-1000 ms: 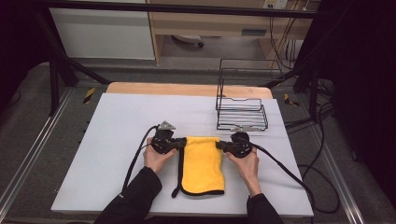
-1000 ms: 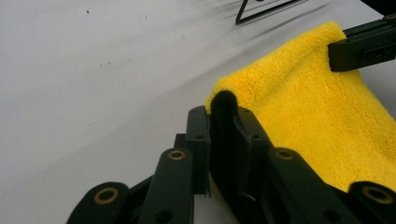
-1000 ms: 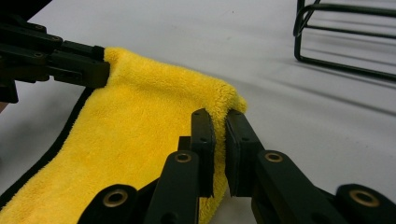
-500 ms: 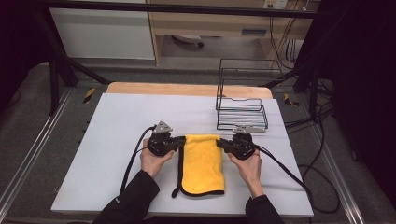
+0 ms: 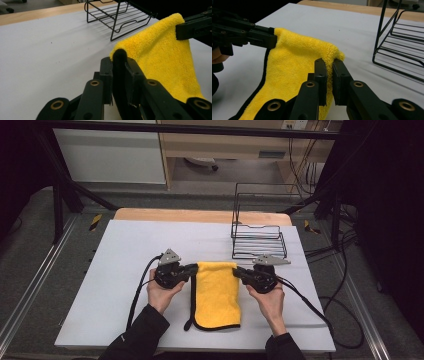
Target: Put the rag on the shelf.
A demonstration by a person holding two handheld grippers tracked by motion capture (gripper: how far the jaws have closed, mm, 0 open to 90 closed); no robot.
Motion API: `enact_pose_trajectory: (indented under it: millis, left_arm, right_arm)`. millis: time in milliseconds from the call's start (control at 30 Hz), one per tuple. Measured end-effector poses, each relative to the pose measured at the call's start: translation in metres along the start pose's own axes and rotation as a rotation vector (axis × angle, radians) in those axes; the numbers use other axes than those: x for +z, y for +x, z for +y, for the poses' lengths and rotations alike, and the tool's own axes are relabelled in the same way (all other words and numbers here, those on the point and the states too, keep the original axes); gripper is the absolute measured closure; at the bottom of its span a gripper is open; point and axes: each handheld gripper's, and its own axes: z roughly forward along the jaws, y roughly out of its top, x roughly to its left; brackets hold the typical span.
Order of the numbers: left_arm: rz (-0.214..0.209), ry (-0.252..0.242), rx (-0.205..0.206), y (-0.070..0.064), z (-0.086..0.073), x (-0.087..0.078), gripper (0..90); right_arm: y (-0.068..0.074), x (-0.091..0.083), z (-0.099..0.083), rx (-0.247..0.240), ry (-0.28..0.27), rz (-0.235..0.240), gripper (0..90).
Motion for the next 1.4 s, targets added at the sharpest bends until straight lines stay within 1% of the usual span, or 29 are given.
enact_pose_trajectory:
  millis: [167,200,233,300,533,567,667,867,900,967,1100,1267,1400]
  left_arm:
    - [0.001,-0.037,0.011,-0.005,0.007,-0.009,77.9]
    - [0.001,-0.043,0.014,-0.006,0.009,-0.011,77.9]
    - [-0.001,-0.049,0.017,-0.007,0.011,-0.013,77.9]
    - [0.000,-0.068,0.022,-0.009,0.014,-0.017,77.9]
    - [0.004,-0.127,0.045,-0.016,0.026,-0.030,78.3]
    - [0.004,-0.137,0.046,-0.017,0.027,-0.032,78.3]
    - [0.004,-0.156,0.053,-0.018,0.033,-0.036,78.4]
    - [0.010,-0.192,0.070,-0.022,0.043,-0.042,78.5]
    - [0.013,-0.198,0.073,-0.022,0.045,-0.043,78.5]
    - [0.017,-0.214,0.080,-0.024,0.048,-0.045,78.5]
    - [0.025,-0.247,0.092,-0.027,0.055,-0.047,78.5]
    - [0.029,-0.280,0.093,-0.029,0.063,-0.049,78.5]
    - [0.032,-0.303,0.103,-0.033,0.070,-0.050,78.6]
  right_arm:
    - [0.007,-0.010,0.008,-0.020,-0.041,-0.006,83.8]
    - [0.007,-0.010,0.008,-0.020,-0.041,-0.006,83.8]
    - [0.009,-0.013,0.010,-0.032,-0.056,-0.011,83.8]
    - [0.011,-0.015,0.012,-0.036,-0.063,-0.012,83.8]
    - [0.018,-0.027,0.022,-0.061,-0.118,-0.021,84.0]
    - [0.020,-0.030,0.025,-0.071,-0.132,-0.025,84.1]
    - [0.022,-0.034,0.029,-0.082,-0.146,-0.031,84.2]
    - [0.027,-0.042,0.040,-0.110,-0.181,-0.050,84.3]
    - [0.028,-0.045,0.043,-0.118,-0.194,-0.056,84.3]
    - [0.028,-0.046,0.044,-0.122,-0.199,-0.058,84.2]
    - [0.029,-0.050,0.050,-0.133,-0.228,-0.071,84.3]
    - [0.030,-0.056,0.057,-0.152,-0.263,-0.085,84.3]
    - [0.031,-0.060,0.061,-0.160,-0.289,-0.100,84.2]
